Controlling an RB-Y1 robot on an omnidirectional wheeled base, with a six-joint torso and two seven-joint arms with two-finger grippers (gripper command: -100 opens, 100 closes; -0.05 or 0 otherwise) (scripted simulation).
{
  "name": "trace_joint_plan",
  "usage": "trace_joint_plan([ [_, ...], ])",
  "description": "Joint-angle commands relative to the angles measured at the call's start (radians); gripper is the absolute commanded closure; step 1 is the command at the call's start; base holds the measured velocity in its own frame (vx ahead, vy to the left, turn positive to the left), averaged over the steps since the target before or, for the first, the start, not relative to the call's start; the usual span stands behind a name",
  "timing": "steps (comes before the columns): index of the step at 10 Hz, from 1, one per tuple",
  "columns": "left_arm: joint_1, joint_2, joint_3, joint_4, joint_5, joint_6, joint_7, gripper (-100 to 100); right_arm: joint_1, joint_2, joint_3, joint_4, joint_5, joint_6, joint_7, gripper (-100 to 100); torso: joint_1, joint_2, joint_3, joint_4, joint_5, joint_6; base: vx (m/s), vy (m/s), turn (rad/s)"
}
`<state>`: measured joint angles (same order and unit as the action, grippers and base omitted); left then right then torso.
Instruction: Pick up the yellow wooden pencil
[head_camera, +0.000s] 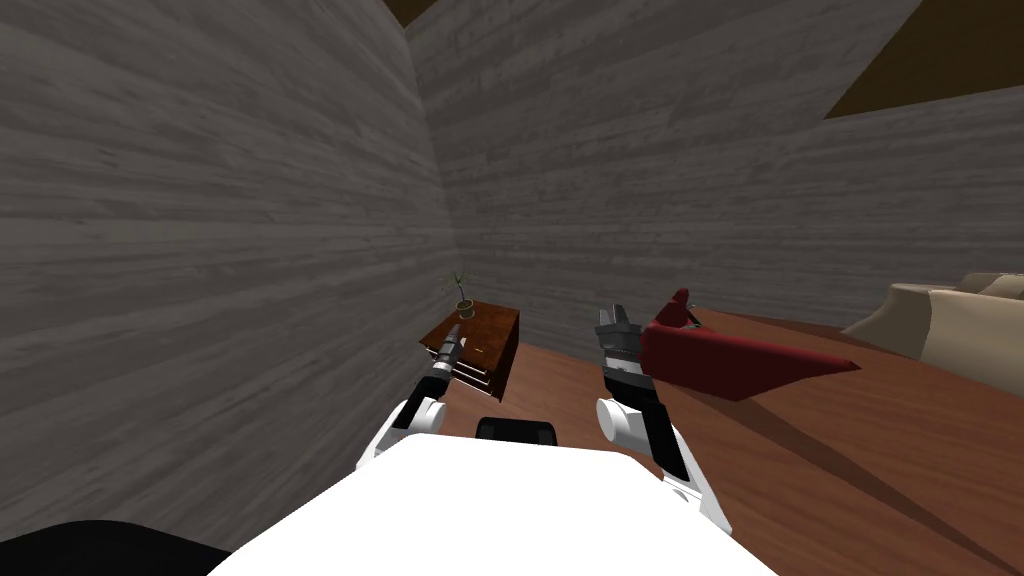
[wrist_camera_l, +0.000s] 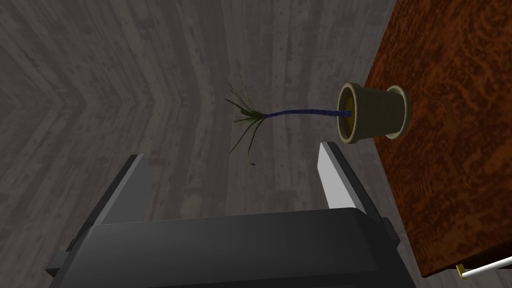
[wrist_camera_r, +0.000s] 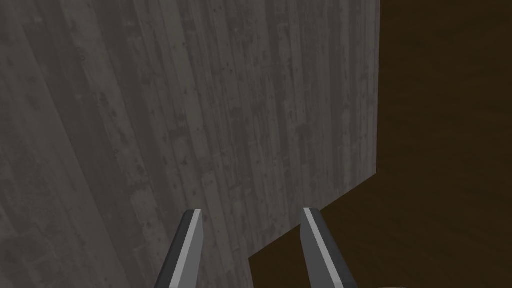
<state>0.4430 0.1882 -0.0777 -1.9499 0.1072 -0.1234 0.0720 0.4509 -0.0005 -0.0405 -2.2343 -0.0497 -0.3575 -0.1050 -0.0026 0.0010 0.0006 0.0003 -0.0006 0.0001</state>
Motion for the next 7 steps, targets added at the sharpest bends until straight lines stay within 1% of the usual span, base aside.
trace_joint_plan([
  [1, 0.006, -0.003, -0.005, 0.009, 0.003, 0.033, -0.009, -100, 0.0, 0.0, 0.0, 0.0, 0.0, 0.0, 0.0, 0, 0.0, 0.0, 0.0, 0.0, 0.0, 0.0, -0.002, -0.041, -0.057],
  [2, 0.003, 0.001, -0.007, 0.048, 0.014, 0.071, -0.019, -100, 0.0, 0.0, 0.0, 0.0, 0.0, 0.0, 0.0, 0, 0.0, 0.0, 0.0, 0.0, 0.0, -0.001, 0.011, -0.048, -0.109],
  [3, 0.003, 0.001, -0.007, 0.048, 0.014, 0.079, -0.019, -100, 0.0, 0.0, 0.0, 0.0, 0.0, 0.0, 0.0, 0, 0.0, -0.001, 0.0, 0.0, 0.0, 0.0, 0.013, -0.039, -0.063],
  [4, 0.0, 0.006, -0.008, 0.076, 0.025, 0.124, -0.03, -100, 0.0, 0.0, 0.0, 0.0, 0.0, 0.0, 0.0, 0, 0.001, -0.001, -0.001, 0.0, 0.0, -0.001, 0.025, -0.063, -0.11],
  [5, 0.0, 0.006, -0.008, 0.089, 0.025, 0.126, -0.03, -100, 0.0, 0.0, 0.0, 0.0, 0.0, 0.0, 0.0, 0, -0.001, -0.002, -0.001, 0.0, 0.0, 0.0, 0.017, -0.057, -0.053],
  [6, -0.005, 0.011, -0.009, 0.12, 0.037, 0.163, -0.041, -100, 0.0, 0.0, 0.0, 0.0, 0.0, 0.0, 0.0, 0, 0.0, -0.002, -0.001, 0.0, 0.0, 0.0, 0.022, -0.057, -0.122],
  [7, -0.005, 0.011, -0.009, 0.13, 0.037, 0.173, -0.041, -100, 0.0, 0.0, 0.0, 0.0, 0.0, 0.0, 0.0, 0, 0.0, -0.002, -0.001, 0.0, 0.0, 0.0, 0.025, -0.038, -0.061],
])
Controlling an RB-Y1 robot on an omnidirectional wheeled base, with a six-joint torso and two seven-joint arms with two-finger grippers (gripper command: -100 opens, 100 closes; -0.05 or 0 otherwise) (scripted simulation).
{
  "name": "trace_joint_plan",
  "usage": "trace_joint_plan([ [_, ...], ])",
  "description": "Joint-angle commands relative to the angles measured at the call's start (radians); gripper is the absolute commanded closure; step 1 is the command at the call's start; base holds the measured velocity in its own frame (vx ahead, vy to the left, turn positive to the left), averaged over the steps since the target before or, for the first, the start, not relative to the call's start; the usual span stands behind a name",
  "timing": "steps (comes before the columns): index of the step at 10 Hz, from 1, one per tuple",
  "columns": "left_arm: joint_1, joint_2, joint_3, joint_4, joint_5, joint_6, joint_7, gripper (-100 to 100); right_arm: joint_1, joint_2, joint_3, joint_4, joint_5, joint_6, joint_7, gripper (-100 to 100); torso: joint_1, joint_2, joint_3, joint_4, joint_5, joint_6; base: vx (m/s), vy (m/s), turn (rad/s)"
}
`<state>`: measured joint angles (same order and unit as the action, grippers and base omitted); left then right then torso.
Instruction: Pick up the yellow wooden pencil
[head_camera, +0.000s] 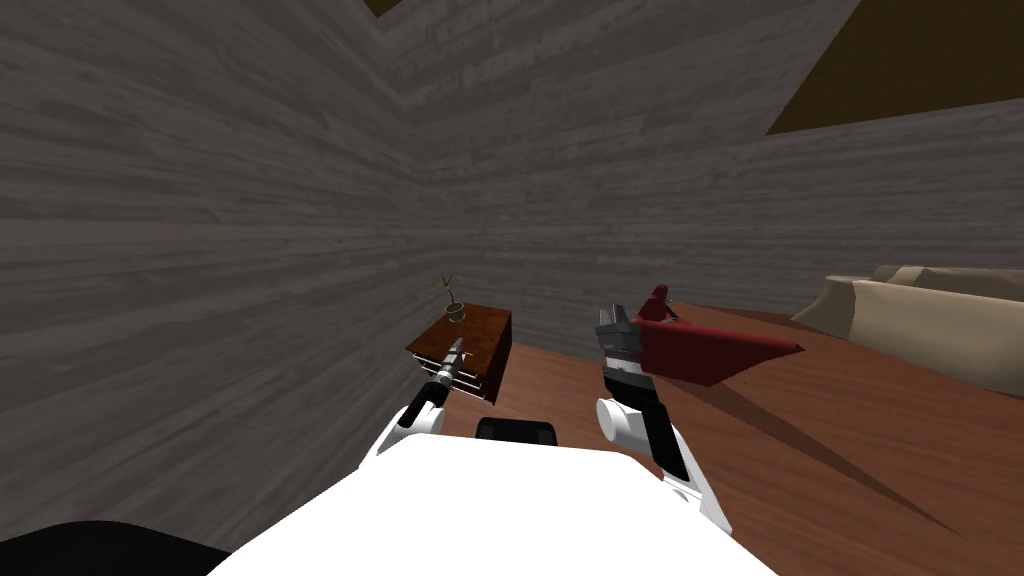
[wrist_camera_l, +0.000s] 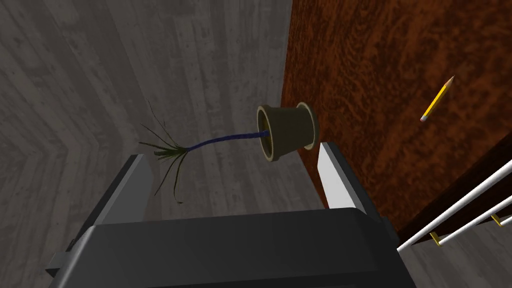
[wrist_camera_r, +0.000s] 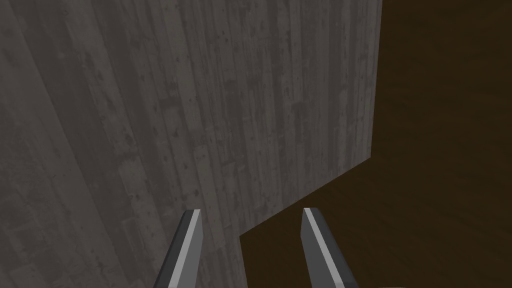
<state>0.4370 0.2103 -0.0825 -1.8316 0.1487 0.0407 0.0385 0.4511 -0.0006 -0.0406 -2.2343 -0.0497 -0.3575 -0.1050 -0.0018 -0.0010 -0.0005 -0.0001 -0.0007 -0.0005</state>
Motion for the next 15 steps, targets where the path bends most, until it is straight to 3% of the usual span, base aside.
trace_joint_plan([
  [1, -0.004, -0.005, -0.004, 0.05, 0.008, 0.05, -0.019, -100, 0.0, 0.0, 0.0, 0.0, 0.0, 0.0, 0.0, 0, 0.0, 0.0, 0.0, 0.0, 0.0, 0.0, 0.039, -0.039, -0.114],
  [6, -0.018, 0.009, -0.002, 0.143, 0.032, 0.155, -0.043, -100, 0.0, 0.0, 0.0, 0.0, 0.0, 0.0, 0.0, 0, 0.0, -0.002, -0.001, 0.0, 0.0, 0.0, 0.047, -0.038, -0.072],
  [7, -0.027, 0.018, 0.001, 0.187, 0.044, 0.182, -0.056, -100, 0.0, 0.0, 0.0, 0.0, 0.0, 0.0, 0.0, 0, 0.001, -0.002, -0.001, 0.0, 0.0, 0.0, 0.089, -0.043, -0.108],
  [8, -0.027, 0.018, 0.001, 0.187, 0.044, 0.204, -0.056, -100, 0.0, 0.0, 0.0, 0.0, 0.0, 0.0, 0.0, 0, 0.0, -0.004, -0.002, -0.001, 0.0, 0.0, 0.079, -0.038, -0.052],
  [9, -0.037, 0.028, 0.004, 0.23, 0.057, 0.23, -0.07, -100, 0.0, 0.0, 0.0, 0.0, 0.0, 0.0, 0.0, 0, 0.0, -0.003, -0.002, -0.001, 0.0, 0.0, 0.077, -0.035, -0.096],
  [10, -0.037, 0.028, 0.004, 0.23, 0.057, 0.252, -0.07, -100, 0.0, 0.0, 0.0, 0.0, 0.0, 0.0, 0.0, 0, 0.0, -0.003, -0.002, -0.001, 0.0, 0.0, 0.059, -0.018, -0.046],
  [11, -0.048, 0.039, 0.008, 0.274, 0.069, 0.283, -0.083, -100, 0.0, 0.0, 0.0, 0.0, 0.0, 0.0, 0.0, 0, 0.001, -0.003, -0.002, -0.001, 0.0, 0.0, 0.083, -0.034, -0.105],
  [12, -0.048, 0.039, 0.008, 0.274, 0.069, 0.299, -0.083, -100, 0.0, 0.0, 0.0, 0.0, 0.0, 0.0, 0.0, 0, 0.0, -0.004, -0.002, -0.001, 0.0, 0.0, 0.076, -0.03, -0.041],
  [13, -0.059, 0.05, 0.013, 0.317, 0.081, 0.328, -0.097, -100, 0.0, 0.0, 0.0, 0.0, 0.0, 0.0, 0.0, 0, 0.001, -0.003, -0.002, -0.001, 0.0, 0.0, 0.1, -0.028, -0.071],
  [14, -0.059, 0.05, 0.013, 0.317, 0.081, 0.345, -0.097, -100, 0.0, 0.0, 0.0, 0.0, 0.0, 0.0, 0.0, 0, 0.001, -0.004, -0.002, -0.001, 0.0, 0.0, 0.09, -0.015, -0.043],
  [15, -0.071, 0.062, 0.018, 0.359, 0.092, 0.386, -0.111, -100, 0.0, 0.0, 0.0, 0.0, 0.0, 0.0, 0.0, 0, 0.001, -0.004, -0.002, -0.001, 0.0, 0.0, 0.099, -0.022, -0.092],
])
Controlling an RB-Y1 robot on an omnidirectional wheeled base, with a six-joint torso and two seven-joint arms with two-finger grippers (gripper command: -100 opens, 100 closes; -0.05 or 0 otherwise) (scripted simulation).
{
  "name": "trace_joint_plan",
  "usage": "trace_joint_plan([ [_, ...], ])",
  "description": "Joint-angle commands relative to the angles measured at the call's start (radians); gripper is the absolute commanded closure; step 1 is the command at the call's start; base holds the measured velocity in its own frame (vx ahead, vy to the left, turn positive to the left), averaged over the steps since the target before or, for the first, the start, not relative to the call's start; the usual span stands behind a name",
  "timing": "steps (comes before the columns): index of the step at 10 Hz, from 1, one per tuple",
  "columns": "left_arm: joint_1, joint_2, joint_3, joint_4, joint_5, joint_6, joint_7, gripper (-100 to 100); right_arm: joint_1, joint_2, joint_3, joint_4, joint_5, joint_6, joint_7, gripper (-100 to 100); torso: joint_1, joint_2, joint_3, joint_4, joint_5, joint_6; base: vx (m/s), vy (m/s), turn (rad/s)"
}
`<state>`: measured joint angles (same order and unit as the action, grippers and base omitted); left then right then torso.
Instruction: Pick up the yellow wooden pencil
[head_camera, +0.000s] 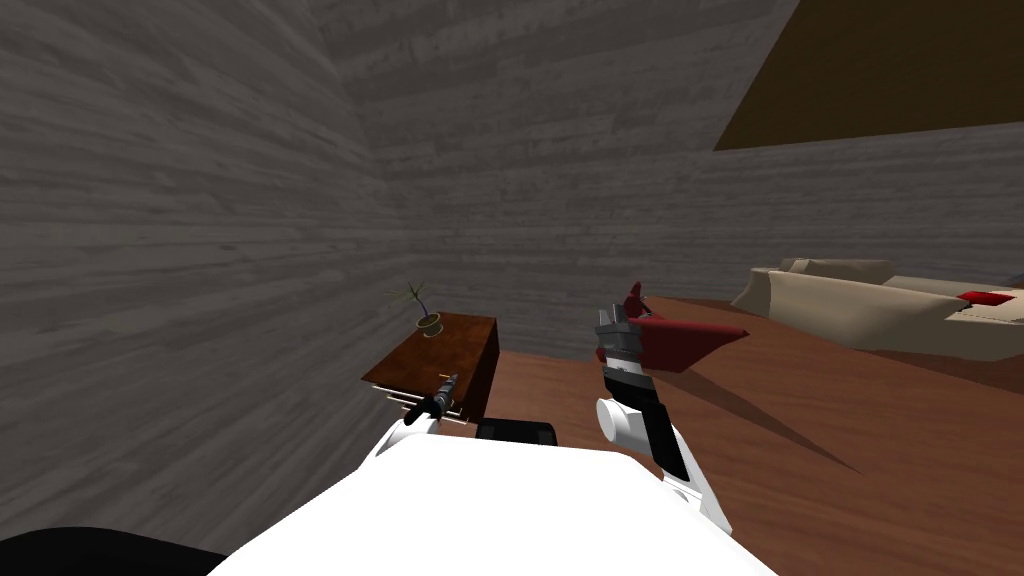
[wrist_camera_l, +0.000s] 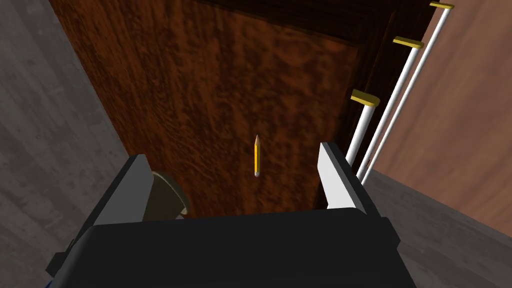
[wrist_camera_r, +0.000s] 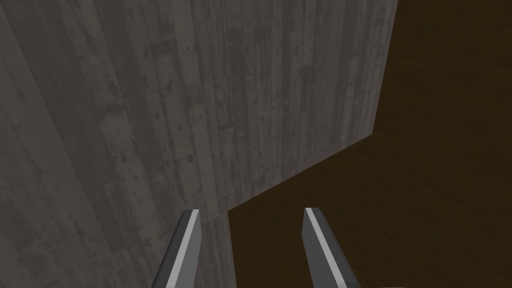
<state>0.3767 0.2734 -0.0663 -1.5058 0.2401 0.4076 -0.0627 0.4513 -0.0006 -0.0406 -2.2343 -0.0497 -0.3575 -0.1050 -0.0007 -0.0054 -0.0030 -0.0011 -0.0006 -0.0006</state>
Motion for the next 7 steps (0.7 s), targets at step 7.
trace_joint_plan([
  [7, -0.058, 0.05, 0.025, 0.175, 0.043, 0.176, -0.061, -100, 0.0, 0.0, 0.0, 0.0, 0.0, 0.0, 0.0, 0, 0.001, -0.001, 0.0, 0.0, 0.0, 0.0, 0.113, -0.006, -0.057],
])
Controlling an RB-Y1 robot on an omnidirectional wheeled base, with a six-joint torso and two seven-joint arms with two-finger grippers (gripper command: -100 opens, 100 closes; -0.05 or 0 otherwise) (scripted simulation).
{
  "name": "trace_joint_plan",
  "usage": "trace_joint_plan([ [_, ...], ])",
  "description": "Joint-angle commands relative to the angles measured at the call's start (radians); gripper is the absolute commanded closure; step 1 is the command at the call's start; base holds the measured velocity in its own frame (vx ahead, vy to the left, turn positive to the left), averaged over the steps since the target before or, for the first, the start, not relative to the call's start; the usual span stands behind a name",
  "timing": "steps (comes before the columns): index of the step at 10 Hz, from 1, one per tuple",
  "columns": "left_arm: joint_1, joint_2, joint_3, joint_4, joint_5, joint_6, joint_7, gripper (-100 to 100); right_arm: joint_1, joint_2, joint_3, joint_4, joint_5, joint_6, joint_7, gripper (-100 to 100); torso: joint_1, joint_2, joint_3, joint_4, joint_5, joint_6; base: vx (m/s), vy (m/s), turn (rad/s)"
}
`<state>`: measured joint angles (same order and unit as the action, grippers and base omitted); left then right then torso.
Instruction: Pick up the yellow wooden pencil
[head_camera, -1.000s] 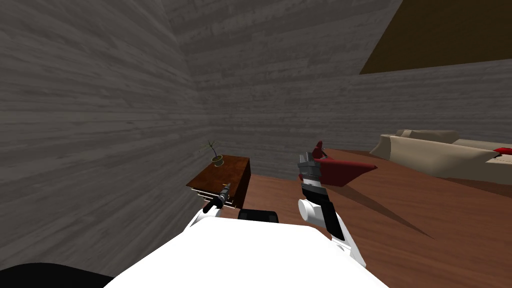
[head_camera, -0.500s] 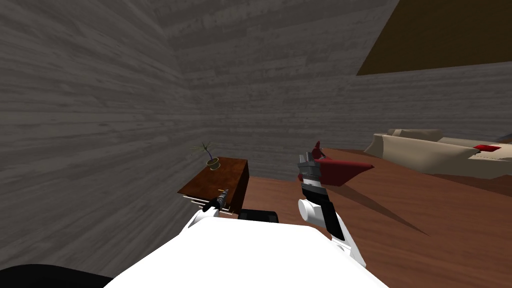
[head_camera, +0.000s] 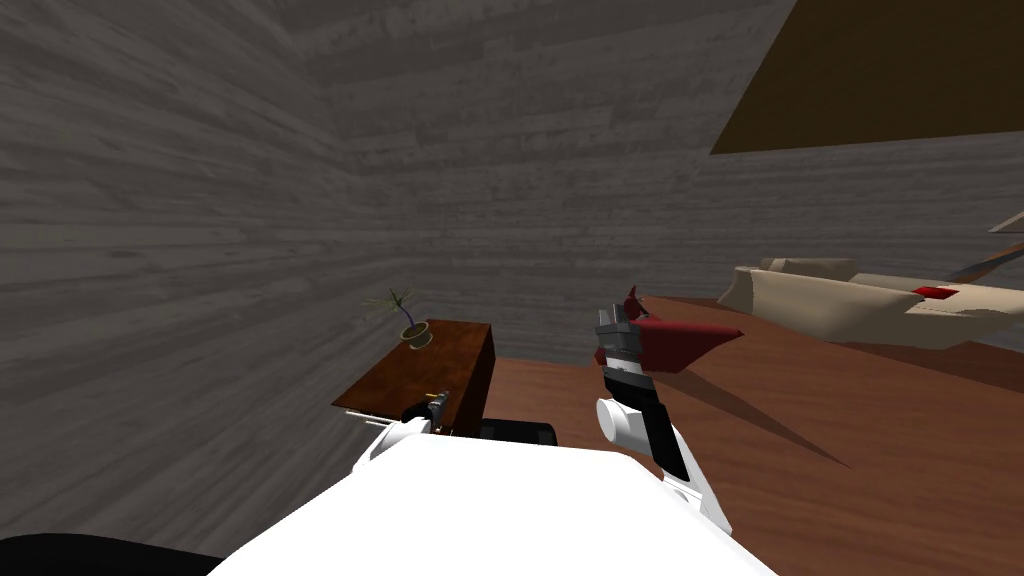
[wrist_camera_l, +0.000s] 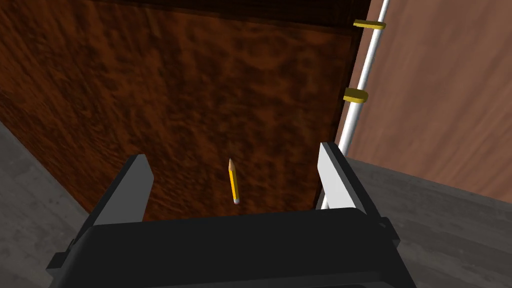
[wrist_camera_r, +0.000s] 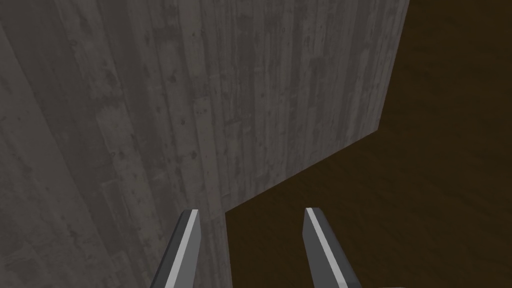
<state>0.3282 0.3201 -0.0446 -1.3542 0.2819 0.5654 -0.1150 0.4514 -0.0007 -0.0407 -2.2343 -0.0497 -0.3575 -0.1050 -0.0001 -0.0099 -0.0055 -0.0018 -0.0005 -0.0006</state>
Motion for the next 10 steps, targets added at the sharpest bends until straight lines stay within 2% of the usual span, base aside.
trace_joint_plan([
  [1, -0.01, 0.003, 0.003, 0.037, 0.002, 0.026, -0.009, -100, 0.0, 0.0, 0.0, 0.0, 0.0, 0.0, 0.0, 0, 0.0, 0.0, 0.0, 0.0, 0.0, 0.0, 0.138, 0.001, -0.028],
  [2, -0.02, 0.017, 0.008, 0.072, 0.011, 0.061, -0.021, -100, 0.0, 0.0, 0.0, 0.0, 0.0, 0.0, 0.0, 0, 0.001, 0.001, 0.001, 0.0, 0.0, 0.0, 0.109, 0.013, -0.044],
  [3, -0.02, 0.017, 0.008, 0.072, 0.011, 0.061, -0.021, -100, 0.0, 0.0, 0.0, 0.0, 0.0, 0.0, 0.0, 0, 0.001, 0.003, 0.001, 0.0, 0.0, 0.0, 0.077, 0.006, -0.026],
  [6, -0.048, 0.056, 0.022, 0.158, 0.036, 0.151, -0.051, -100, 0.0, 0.0, 0.0, 0.0, 0.0, 0.0, 0.0, 0, 0.001, 0.003, 0.002, 0.0, 0.0, 0.0, 0.128, 0.01, -0.061],
  [8, -0.048, 0.056, 0.022, 0.164, 0.036, 0.151, -0.051, -100, 0.0, 0.0, 0.0, 0.0, 0.0, 0.0, 0.0, 0, 0.001, 0.003, 0.001, 0.0, 0.0, 0.0, 0.092, 0.014, -0.001],
  [10, -0.061, 0.08, 0.028, 0.213, 0.049, 0.197, -0.067, -100, 0.0, 0.0, 0.0, 0.0, 0.0, 0.0, 0.0, 0, 0.001, 0.006, 0.003, 0.001, 0.0, 0.0, 0.083, 0.015, -0.041],
])
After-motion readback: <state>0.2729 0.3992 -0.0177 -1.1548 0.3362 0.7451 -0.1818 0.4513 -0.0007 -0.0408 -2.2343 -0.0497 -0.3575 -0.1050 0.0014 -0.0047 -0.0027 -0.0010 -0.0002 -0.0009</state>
